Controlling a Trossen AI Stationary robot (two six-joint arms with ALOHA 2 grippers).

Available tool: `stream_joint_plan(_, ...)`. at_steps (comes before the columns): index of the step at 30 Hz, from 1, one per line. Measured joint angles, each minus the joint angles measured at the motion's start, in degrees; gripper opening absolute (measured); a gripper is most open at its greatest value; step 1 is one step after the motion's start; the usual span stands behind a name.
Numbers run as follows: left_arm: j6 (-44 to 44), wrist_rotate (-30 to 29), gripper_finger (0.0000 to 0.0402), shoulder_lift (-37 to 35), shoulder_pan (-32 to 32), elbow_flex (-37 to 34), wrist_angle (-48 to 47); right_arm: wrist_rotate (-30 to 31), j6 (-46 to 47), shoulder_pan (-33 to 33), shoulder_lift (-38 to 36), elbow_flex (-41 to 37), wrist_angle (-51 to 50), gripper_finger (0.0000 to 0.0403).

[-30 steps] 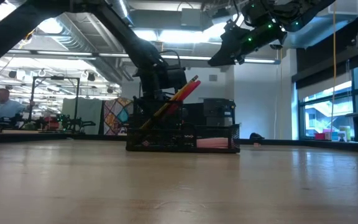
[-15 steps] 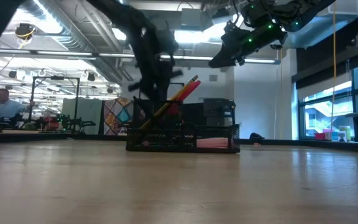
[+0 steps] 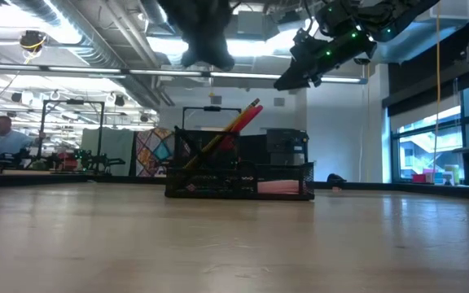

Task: Pick and place office supplies into organizer
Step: Put the pink binder clip into the desk organizer

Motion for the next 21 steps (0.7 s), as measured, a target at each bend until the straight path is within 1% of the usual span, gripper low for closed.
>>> stream_joint_plan(7, 0.1, 0.2, 0.0072, -0.03, -8.21, 0.01, -0.45, 0.0, 0.0, 0.04, 0.0, 0.0, -1.71, 0.0145)
stream_joint_plan(11, 0.12, -1.6, 0.0072, 0.88, -11.95, 0.01, -1.1, -0.02, -0.08, 0.04, 0.0, 0.0, -4.35, 0.0145)
stream_joint_plan(13, 0.13, -3.96, 0.0072, 1.83, -13.5, 0.1, -1.16, -0.02, -0.08, 0.04, 0.0, 0.0, -5.59, 0.0145)
stream_joint_plan(15, 0.12, -6.09, 0.0072, 3.51, -14.66, 0.07, -3.64, -0.02, -0.08, 0.04, 0.0, 0.0, -6.49, 0.0145)
stream_joint_plan(18, 0.1, -6.45, 0.0072, 6.52, -15.68, 0.07, -6.91, -0.02, 0.08, 0.04, 0.0, 0.0, -7.36, 0.0145)
stream_joint_plan(21, 0.1, -6.18, 0.0072, 10.17, -16.35, 0.05, -7.85, -0.04, 0.12, 0.07, 0.0, 0.0, -7.63, 0.0145)
